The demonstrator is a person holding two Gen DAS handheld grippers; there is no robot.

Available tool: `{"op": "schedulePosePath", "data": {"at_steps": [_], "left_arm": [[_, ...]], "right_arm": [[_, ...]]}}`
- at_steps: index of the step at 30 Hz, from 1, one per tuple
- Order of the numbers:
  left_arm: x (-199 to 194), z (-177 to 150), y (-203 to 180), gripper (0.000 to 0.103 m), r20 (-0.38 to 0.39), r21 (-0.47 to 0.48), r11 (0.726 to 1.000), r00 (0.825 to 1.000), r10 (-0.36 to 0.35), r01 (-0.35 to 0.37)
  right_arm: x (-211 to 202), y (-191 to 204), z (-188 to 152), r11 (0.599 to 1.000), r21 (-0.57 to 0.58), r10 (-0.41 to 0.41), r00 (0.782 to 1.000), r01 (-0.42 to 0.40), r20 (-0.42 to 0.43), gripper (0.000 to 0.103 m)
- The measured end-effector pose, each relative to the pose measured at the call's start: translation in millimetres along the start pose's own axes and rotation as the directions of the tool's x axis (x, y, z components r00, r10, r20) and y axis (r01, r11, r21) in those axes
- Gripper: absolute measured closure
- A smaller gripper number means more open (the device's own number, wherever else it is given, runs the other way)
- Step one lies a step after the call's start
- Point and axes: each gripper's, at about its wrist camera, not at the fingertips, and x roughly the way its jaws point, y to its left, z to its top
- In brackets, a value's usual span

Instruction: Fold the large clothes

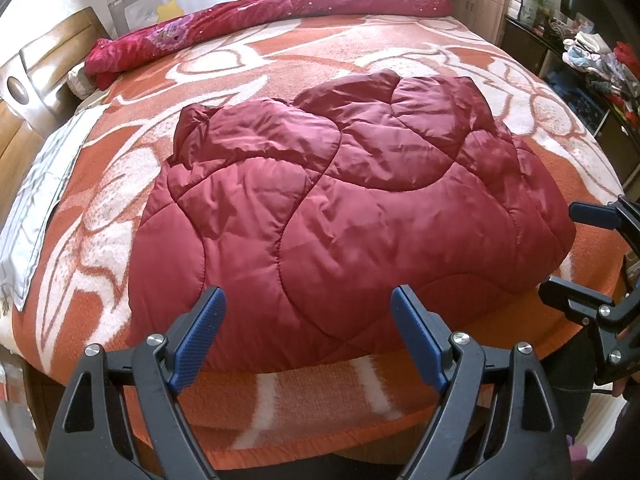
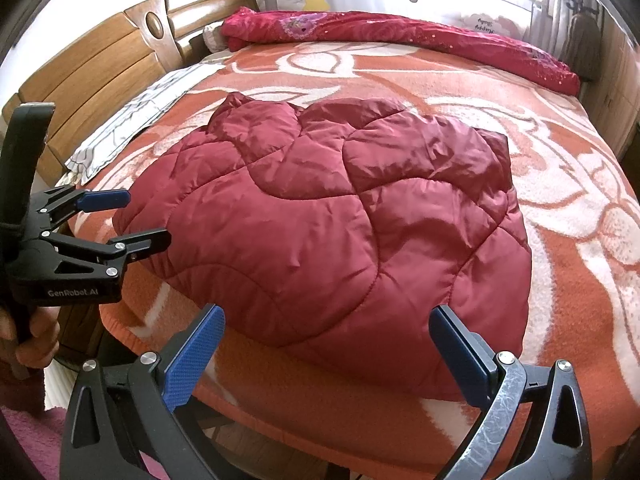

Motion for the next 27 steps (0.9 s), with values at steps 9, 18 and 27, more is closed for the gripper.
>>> {"op": "schedulePosePath", "data": {"at_steps": [9,18,27], "left_arm": [[0.1,-0.3,-0.1,0.018,0.0,0.0,1.0,1.0,0.0,0.0],[0.5,-0.6,-0.5,0.018,0.001,0.0,1.0,1.0,0.001,-0.001],[-2.0,4.3,3.5,0.018,0.016,-0.003,1.0,1.0,0.013,-0.013]], "right_arm": [[-1.3,-0.1,1.7,1.0,-0.004,0.0,1.0,0.0,0.0,0.0],[-2.9,-0.4,2.8,1.0,-0.005,0.001,1.0,-0.001,0.003,0.0],[-4.4,-3.3,3.9,1.0,-0.004,-0.004,1.0,0.004,0.005,0.0]]}}
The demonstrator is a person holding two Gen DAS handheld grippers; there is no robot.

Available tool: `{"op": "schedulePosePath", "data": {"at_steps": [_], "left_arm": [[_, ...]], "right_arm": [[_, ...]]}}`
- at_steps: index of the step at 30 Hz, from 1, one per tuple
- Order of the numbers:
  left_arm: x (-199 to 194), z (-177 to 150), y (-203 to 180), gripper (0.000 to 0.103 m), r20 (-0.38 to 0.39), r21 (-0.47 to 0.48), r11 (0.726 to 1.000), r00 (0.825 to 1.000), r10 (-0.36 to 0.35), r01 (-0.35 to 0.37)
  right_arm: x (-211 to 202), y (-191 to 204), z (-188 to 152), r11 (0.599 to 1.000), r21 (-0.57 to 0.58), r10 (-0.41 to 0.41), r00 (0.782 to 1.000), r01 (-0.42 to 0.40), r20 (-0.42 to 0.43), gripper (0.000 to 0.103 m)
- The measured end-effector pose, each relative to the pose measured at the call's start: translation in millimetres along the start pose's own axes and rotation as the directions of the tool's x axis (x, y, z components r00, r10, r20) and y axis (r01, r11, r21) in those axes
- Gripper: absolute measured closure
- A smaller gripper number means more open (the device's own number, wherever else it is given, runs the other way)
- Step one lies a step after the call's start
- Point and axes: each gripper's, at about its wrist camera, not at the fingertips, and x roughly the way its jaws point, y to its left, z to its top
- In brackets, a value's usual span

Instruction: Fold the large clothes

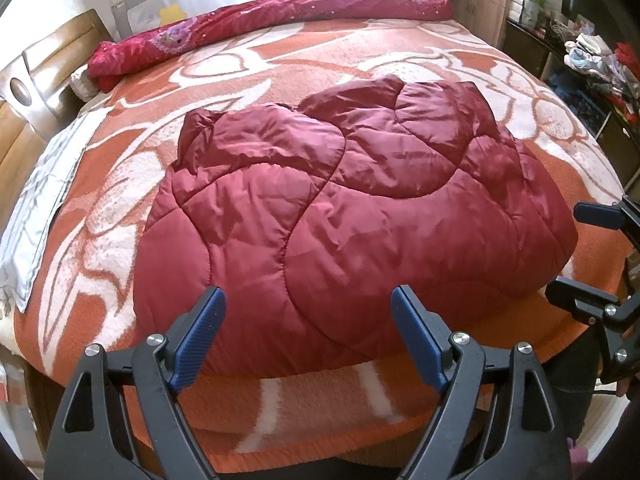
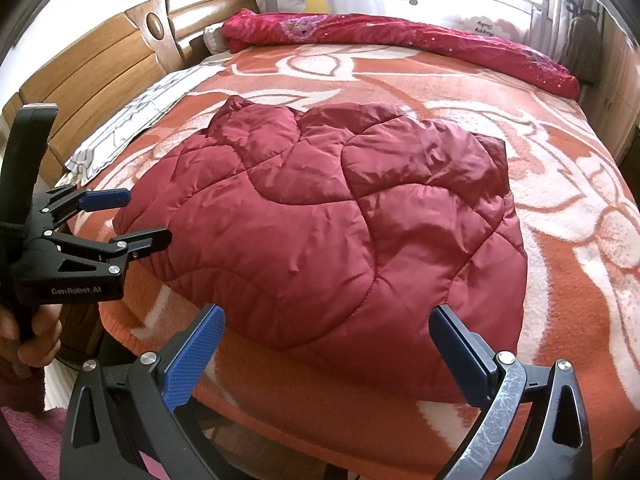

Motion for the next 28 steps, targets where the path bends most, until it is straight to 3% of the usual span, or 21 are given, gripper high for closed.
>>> {"op": "schedulePosePath", "data": {"at_steps": [23,28], "left_arm": [[2.0,4.2,5.3,0.018,0.025,-0.003,1.0,0.999,0.02,-0.02],[3.2,5.4,9.8,0.018,0.021,-0.015,1.0,1.0,-0.019,0.019]], "right_arm": [[0.0,-7.7,5.0,1.0,0.005,-0.01,1.0,0.01,0.006,0.0],[2.5,-8.7,5.8,1.0,0.008,-0.009,1.0,0.009,0.004,0.0]]}}
